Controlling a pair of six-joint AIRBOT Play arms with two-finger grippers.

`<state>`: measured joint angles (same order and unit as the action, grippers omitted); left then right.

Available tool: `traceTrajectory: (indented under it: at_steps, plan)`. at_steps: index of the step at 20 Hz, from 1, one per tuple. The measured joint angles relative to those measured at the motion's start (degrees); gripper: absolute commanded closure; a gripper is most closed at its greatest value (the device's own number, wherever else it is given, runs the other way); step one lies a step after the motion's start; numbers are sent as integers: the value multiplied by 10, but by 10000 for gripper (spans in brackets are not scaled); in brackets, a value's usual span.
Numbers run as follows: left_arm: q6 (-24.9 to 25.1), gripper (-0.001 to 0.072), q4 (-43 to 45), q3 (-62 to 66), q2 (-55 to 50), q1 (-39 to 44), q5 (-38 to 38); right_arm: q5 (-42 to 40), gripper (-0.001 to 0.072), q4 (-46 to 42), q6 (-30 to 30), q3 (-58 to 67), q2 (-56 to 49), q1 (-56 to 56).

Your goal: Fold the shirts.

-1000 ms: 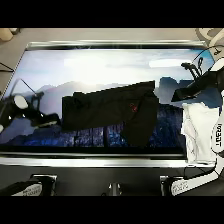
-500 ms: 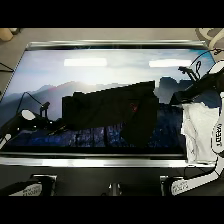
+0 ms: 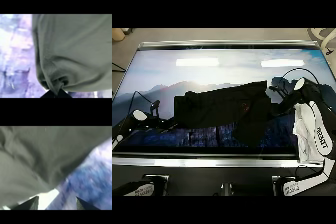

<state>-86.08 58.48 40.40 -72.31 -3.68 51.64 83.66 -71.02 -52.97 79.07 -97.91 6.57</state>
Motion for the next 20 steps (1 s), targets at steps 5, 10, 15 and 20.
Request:
traceTrajectory:
  at_steps: [5, 10, 15, 20]
  plan:
    - [2, 684, -4, 0, 32, 12, 0, -67, 564, 52, -6, -56, -1, -8]
    - [7, 685, -1, 28, 72, 18, 3, -86, 694, 69, -2, -49, 26, -10]
    - [43, 685, 23, 232, 196, 19, -14, -127, 695, 84, 99, 110, 202, -11]
    - [9, 685, 83, 478, 321, 19, -122, -296, 695, 32, 126, 220, 456, -10]
